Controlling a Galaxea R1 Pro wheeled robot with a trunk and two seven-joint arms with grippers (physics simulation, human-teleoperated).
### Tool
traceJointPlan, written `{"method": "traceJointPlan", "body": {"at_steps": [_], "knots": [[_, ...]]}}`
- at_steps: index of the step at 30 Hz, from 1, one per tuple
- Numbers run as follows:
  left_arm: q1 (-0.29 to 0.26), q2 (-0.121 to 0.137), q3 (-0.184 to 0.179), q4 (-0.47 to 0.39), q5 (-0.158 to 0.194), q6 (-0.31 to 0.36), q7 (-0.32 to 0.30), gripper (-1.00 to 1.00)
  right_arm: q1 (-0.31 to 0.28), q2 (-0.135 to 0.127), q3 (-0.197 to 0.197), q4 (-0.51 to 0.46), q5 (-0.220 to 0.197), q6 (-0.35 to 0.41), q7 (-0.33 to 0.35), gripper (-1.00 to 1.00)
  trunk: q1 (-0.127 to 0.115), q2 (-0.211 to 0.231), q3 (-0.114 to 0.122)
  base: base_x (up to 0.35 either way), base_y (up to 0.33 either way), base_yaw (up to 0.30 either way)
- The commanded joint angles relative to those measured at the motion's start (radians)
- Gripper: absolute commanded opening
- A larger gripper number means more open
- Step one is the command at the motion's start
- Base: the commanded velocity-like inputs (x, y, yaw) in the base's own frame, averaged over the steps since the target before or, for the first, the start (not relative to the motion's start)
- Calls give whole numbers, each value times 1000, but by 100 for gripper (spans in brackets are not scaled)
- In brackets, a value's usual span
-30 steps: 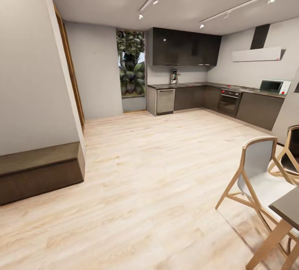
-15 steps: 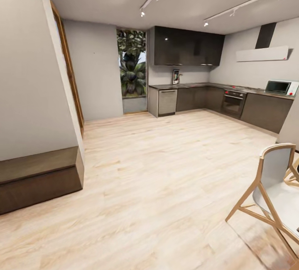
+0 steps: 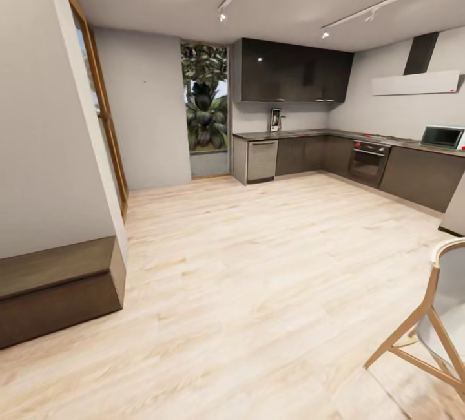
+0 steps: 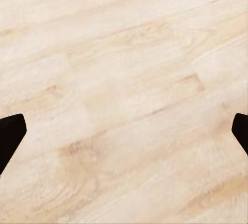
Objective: Pick up the poster from the kitchen countertop and hang it on one of the wall nails in the kitchen.
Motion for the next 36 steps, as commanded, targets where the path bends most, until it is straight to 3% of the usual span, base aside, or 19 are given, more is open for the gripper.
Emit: {"method": "traceJointPlan", "body": {"at_steps": [1, 36], "knots": [[0, 0, 1, -1, 0, -2, 0, 100, 0, 0, 0, 1, 1, -3, 0, 100, 1, 0, -1, 333, 1, 0], [1, 0, 1, -1, 0, -2, 1, 100, 0, -6, 0, 1, 1, -3, 0, 100, 1, 0, -1, 334, 0, 0]]}}
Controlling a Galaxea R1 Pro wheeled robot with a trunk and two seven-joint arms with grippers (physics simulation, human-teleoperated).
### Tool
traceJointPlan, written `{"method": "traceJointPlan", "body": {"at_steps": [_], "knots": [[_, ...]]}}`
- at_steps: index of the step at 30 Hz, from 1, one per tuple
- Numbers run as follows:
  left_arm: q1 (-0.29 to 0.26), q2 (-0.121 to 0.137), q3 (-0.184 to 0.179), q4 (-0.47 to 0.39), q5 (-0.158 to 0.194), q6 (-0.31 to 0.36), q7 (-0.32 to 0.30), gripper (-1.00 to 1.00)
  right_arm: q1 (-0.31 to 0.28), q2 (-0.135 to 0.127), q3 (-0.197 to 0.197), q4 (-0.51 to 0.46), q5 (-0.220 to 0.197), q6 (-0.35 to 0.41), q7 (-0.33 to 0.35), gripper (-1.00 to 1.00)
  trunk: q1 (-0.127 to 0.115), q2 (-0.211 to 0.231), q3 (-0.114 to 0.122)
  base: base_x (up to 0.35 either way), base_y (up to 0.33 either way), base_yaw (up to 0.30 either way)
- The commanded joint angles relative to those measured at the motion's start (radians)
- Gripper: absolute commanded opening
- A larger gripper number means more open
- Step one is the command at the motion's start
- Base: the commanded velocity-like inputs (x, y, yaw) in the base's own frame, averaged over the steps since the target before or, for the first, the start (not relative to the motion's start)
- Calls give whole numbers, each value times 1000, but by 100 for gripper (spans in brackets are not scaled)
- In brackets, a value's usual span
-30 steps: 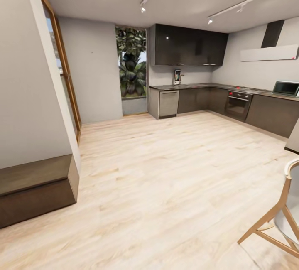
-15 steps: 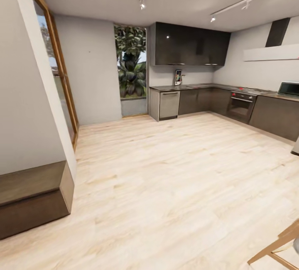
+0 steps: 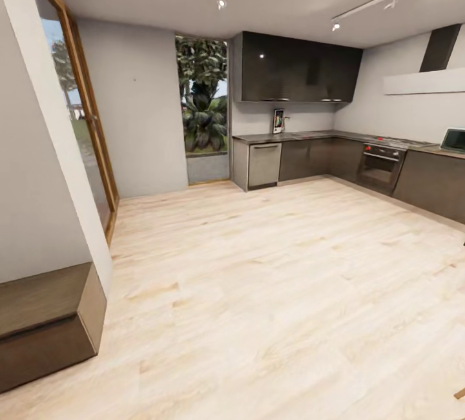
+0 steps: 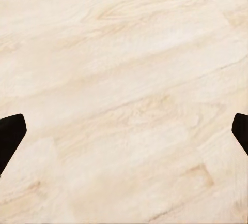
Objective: Pick up the poster from the kitchen countertop and hang it on one of the wall nails in the kitchen.
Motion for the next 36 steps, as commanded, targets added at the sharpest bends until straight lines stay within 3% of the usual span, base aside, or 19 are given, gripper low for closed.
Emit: {"method": "traceJointPlan", "body": {"at_steps": [1, 36], "knots": [[0, 0, 1, -1, 0, -2, 1, 100, -1, 0, 0, 1, 1, -3, 0, 100, 1, 0, -1, 334, 0, 0], [0, 0, 1, -1, 0, -2, 0, 100, -1, -2, 0, 1, 1, -4, 0, 100, 1, 0, -1, 334, 0, 0]]}}
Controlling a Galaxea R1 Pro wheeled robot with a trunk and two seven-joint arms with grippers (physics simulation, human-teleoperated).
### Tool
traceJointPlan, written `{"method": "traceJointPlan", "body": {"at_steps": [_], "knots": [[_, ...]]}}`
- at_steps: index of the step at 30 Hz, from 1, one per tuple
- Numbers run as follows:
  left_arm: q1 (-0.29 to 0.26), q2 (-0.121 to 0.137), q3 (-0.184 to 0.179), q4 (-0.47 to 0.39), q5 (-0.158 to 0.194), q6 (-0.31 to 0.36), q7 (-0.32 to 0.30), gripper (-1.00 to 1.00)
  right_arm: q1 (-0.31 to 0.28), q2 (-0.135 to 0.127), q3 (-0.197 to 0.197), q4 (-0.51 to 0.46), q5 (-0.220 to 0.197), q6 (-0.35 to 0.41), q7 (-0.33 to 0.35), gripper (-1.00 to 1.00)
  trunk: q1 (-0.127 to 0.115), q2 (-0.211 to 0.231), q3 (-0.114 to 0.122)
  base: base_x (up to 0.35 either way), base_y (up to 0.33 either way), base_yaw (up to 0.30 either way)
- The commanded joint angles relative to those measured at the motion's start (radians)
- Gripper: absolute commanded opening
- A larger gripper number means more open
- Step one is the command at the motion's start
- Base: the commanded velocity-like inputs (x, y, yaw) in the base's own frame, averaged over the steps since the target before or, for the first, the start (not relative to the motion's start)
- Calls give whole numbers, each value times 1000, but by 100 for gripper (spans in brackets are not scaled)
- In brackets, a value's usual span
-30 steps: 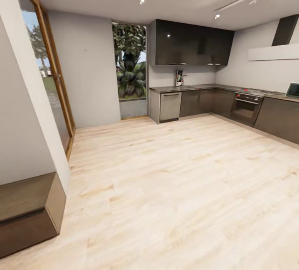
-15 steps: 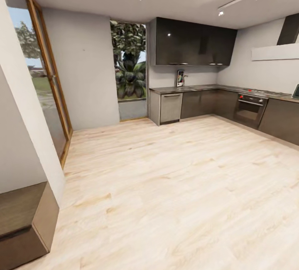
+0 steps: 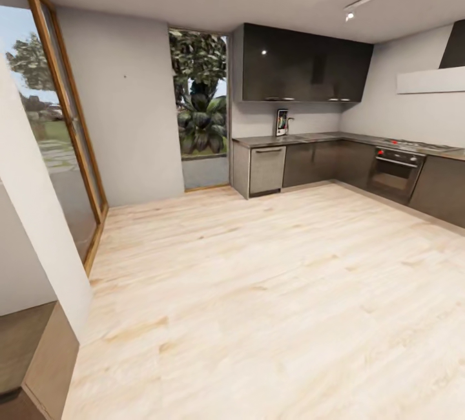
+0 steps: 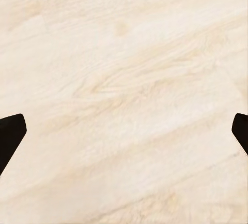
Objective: Pick up the poster from the kitchen countertop and hang it on one of the wall nails in the kitchen.
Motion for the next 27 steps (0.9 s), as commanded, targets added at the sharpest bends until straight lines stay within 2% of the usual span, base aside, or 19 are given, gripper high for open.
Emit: {"method": "traceJointPlan", "body": {"at_steps": [1, 27], "knots": [[0, 0, 1, -1, 0, -2, 1, 100, 0, 0, 0, 1, 1, -3, 0, 100, 1, 0, -1, 334, 0, 0], [0, 0, 2, -1, 0, -2, 1, 100, 0, 0, 1, 1, 1, -2, 0, 100, 1, 0, -1, 334, 0, 0]]}}
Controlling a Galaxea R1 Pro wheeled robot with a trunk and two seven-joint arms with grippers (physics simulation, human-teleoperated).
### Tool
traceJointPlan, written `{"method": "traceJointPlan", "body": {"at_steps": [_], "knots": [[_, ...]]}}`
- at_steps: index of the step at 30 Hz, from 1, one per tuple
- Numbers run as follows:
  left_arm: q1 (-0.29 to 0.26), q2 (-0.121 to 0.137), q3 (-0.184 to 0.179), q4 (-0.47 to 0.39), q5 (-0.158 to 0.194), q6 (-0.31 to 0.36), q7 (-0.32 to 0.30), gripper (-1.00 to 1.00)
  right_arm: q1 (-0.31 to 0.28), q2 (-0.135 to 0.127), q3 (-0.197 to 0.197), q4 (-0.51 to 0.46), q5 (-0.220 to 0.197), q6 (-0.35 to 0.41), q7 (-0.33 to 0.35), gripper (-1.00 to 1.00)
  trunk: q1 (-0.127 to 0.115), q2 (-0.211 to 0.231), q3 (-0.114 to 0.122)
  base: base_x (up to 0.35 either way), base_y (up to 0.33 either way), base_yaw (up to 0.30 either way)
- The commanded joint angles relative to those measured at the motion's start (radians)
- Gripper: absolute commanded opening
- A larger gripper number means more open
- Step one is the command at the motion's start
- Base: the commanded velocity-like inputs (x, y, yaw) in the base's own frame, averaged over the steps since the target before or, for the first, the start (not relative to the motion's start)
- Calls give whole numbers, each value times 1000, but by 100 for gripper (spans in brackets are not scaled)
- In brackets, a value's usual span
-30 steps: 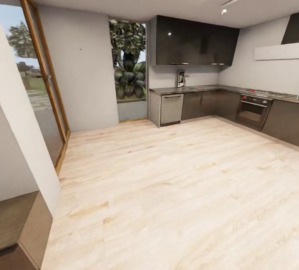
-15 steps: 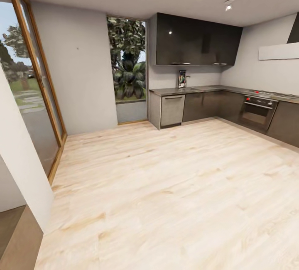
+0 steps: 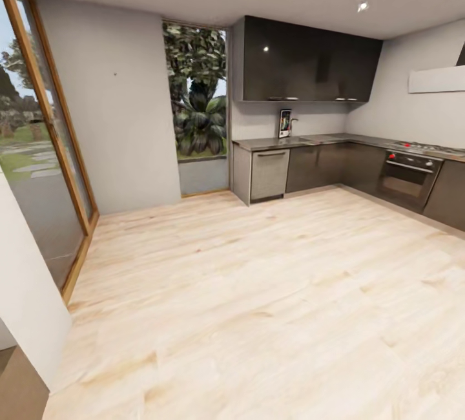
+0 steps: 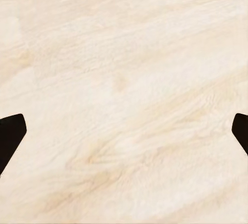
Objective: Pick up the poster from the kitchen countertop and hang it on one of the wall nails in the kitchen.
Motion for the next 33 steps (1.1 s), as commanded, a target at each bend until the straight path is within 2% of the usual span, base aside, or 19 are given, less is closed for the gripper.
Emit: {"method": "traceJointPlan", "body": {"at_steps": [1, 8, 26, 33], "knots": [[1, 0, 1, -1, 0, -2, 1, 100, 0, 0, 0, 1, 1, -3, 0, 100, 1, 0, -1, 333, 0, 0], [1, 0, 1, -1, 0, -2, 1, 100, 0, 0, 0, 1, 1, -3, 1, 100, 1, 0, -1, 334, 0, -100], [0, 0, 1, -1, 0, -2, 1, 100, -1, 0, 0, 1, 1, -3, 2, 100, 1, 0, -1, 334, 0, -277], [0, 0, 2, -1, 0, -2, 1, 100, -1, 0, 0, 1, 1, -3, 1, 100, 1, 0, -1, 334, 0, -43]]}}
